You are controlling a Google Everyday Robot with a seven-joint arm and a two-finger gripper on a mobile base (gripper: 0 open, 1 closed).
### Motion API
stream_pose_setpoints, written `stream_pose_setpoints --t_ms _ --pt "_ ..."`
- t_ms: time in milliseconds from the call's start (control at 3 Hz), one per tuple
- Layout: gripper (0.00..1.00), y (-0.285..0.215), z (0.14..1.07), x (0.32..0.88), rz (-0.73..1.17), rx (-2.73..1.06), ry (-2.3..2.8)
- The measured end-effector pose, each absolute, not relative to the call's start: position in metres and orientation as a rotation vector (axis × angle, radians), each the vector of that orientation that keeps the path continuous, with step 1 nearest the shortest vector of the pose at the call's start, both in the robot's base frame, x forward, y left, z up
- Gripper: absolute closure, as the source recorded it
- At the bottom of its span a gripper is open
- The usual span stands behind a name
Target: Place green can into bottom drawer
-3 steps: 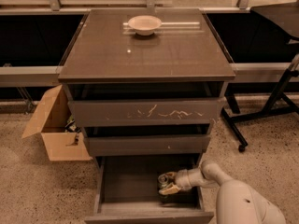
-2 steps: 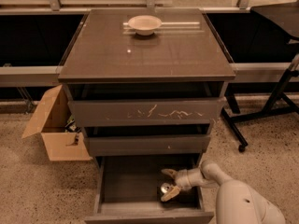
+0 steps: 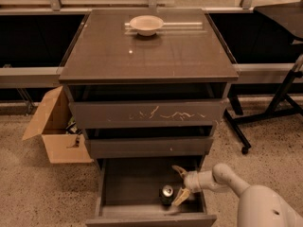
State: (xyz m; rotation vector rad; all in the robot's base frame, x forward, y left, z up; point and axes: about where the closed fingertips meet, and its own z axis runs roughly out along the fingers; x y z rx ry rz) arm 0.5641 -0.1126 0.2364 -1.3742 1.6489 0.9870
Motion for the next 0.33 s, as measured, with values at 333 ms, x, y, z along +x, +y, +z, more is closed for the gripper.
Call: stream_pose_setpoints --t_ms 333 --pt "0.00 -0.1280 0.2757 0.5531 0.968 -1.347 1.593"
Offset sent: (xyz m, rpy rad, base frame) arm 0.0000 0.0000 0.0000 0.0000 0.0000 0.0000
